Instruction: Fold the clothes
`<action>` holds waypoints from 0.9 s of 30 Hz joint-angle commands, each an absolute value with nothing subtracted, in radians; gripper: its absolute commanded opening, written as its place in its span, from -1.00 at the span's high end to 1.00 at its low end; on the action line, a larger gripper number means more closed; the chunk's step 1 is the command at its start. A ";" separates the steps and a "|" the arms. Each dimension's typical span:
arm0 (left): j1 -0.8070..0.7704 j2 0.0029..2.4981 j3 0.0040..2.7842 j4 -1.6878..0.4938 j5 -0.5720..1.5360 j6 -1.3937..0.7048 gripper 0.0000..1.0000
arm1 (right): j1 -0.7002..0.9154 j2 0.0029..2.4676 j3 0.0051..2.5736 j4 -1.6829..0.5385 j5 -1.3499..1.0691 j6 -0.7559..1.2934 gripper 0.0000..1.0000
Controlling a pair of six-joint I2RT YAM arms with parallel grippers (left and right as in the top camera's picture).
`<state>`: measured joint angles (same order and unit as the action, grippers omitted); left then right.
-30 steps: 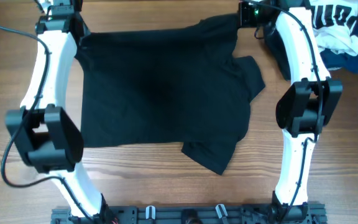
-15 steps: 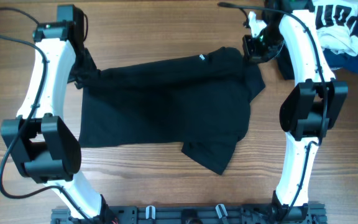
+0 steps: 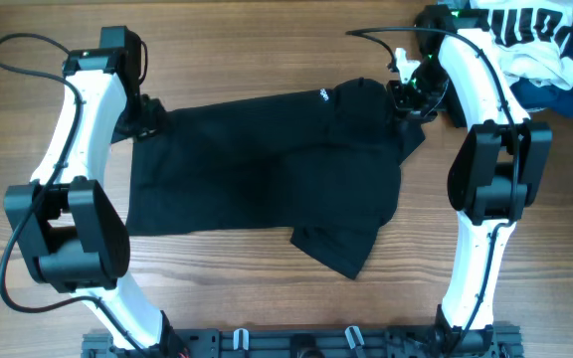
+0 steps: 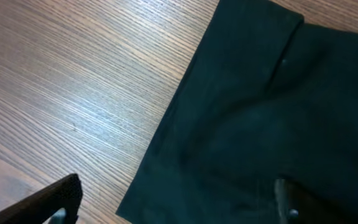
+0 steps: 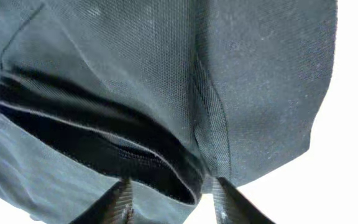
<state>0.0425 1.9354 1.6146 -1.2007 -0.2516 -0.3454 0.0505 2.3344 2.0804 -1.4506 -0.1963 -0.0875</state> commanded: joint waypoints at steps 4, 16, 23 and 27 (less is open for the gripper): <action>0.051 1.754 1.711 -1.250 -0.170 -0.348 -1.00 | 0.046 2.022 2.138 -1.460 -0.185 -0.044 -0.36; 0.050 1.257 1.533 -1.527 -0.129 -0.665 -1.00 | 0.081 1.656 1.798 -1.533 -0.237 0.078 -0.22; 0.050 1.155 1.015 -1.271 -0.067 -0.829 -0.99 | 0.190 1.523 1.330 -1.245 -0.248 0.213 -0.22; 0.050 1.255 0.849 -1.098 -0.068 -0.933 -1.00 | 0.194 1.526 1.239 -1.162 -0.248 0.239 -0.22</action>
<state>0.0425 1.1957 0.9169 -1.1633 -0.0792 -0.8379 0.1902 1.5444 1.2800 -1.2026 -0.2356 0.1986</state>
